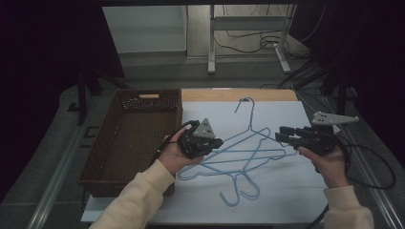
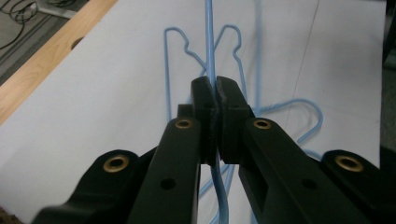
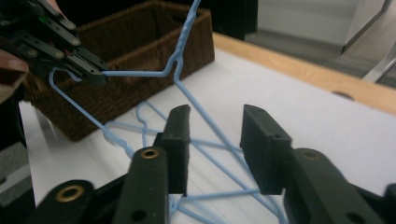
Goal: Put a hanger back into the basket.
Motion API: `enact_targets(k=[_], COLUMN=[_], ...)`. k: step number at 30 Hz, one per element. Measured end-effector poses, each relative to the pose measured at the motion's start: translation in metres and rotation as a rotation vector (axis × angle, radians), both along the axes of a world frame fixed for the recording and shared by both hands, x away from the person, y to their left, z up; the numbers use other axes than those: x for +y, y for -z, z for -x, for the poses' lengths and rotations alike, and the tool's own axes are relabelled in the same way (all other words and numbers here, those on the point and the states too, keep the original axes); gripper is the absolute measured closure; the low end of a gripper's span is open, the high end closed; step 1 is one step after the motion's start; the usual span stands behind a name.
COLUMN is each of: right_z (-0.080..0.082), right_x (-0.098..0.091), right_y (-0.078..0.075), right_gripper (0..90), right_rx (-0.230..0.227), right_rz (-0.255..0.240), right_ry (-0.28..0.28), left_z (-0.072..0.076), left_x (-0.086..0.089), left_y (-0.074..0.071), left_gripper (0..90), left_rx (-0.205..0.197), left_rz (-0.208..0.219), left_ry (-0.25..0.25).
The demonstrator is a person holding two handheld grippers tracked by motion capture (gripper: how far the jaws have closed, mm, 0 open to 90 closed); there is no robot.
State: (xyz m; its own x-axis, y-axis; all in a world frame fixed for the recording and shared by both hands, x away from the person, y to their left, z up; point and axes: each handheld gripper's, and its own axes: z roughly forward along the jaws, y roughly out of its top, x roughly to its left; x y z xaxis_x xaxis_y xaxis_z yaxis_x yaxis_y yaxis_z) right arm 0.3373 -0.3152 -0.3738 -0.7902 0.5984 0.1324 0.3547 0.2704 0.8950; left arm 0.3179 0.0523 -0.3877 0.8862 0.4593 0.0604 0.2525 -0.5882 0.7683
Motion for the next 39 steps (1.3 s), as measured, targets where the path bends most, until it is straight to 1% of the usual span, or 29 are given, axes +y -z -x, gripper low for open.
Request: enact_targets(k=[1,3,6,9,14,15,20,23,24,26,27,29,30,31,32,33,36,37,39], right_z=[0.003,0.008,0.014,0.017,0.018,0.018,0.018,0.017,0.017,0.017,0.017,0.016,0.016,0.016,0.016,0.016,0.015,0.015,0.015], right_x=[-0.001,-0.002,-0.003,-0.003,-0.004,-0.004,-0.003,-0.003,-0.003,-0.003,-0.003,-0.002,-0.001,-0.001,0.0,0.0,0.002,0.002,0.003], right_y=[-0.001,-0.001,0.0,0.004,0.017,0.022,0.034,0.039,0.04,0.042,0.043,0.044,0.045,0.045,0.047,0.048,0.052,0.052,0.055], right_gripper=[59.0,53.6,52.1,50.1,50.0,49.9,49.0,48.5,48.5,48.3,48.2,48.1,48.1,48.1,48.0,48.0,47.9,47.9,47.9], right_rx=[-0.016,-0.032,-0.041,-0.04,-0.02,-0.011,0.007,0.017,0.019,0.023,0.027,0.028,0.03,0.03,0.034,0.036,0.044,0.044,0.053], right_rz=[-0.008,-0.014,-0.014,-0.015,-0.019,-0.019,-0.012,-0.005,-0.003,0.004,0.007,0.009,0.01,0.01,0.014,0.015,0.019,0.019,0.024], right_ry=[0.004,0.017,0.025,0.029,0.029,0.03,0.035,0.038,0.038,0.042,0.043,0.043,0.044,0.044,0.041,0.04,0.04,0.04,0.042], left_z=[0.0,0.001,0.001,0.003,0.007,0.007,0.008,0.009,0.009,0.01,0.011,0.013,0.013,0.014,0.015,0.016,0.019,0.019,0.022], left_x=[0.002,0.005,0.01,0.017,0.034,0.037,0.054,0.067,0.067,0.077,0.087,0.099,0.099,0.105,0.111,0.122,0.141,0.141,0.156], left_y=[-0.001,-0.004,-0.007,-0.011,-0.021,-0.022,-0.026,-0.028,-0.028,-0.029,-0.03,-0.031,-0.031,-0.032,-0.032,-0.032,-0.03,-0.03,-0.028], left_gripper=[87.4,87.5,87.5,87.5,87.5,87.5,87.5,87.5,87.5,87.5,87.5,87.6,87.5,87.5,87.5,87.5,87.5,87.5,87.5], left_rx=[0.006,0.004,0.002,-0.001,-0.017,-0.018,-0.018,-0.019,-0.019,-0.023,-0.027,-0.033,-0.033,-0.034,-0.036,-0.037,-0.037,-0.037,-0.037], left_rz=[0.014,0.021,0.045,0.067,0.094,0.095,0.103,0.115,0.115,0.128,0.134,0.15,0.15,0.157,0.162,0.17,0.182,0.182,0.193], left_ry=[-0.009,-0.033,-0.055,-0.069,-0.106,-0.109,-0.141,-0.161,-0.161,-0.182,-0.198,-0.224,-0.224,-0.238,-0.25,-0.271,-0.309,-0.309,-0.345])
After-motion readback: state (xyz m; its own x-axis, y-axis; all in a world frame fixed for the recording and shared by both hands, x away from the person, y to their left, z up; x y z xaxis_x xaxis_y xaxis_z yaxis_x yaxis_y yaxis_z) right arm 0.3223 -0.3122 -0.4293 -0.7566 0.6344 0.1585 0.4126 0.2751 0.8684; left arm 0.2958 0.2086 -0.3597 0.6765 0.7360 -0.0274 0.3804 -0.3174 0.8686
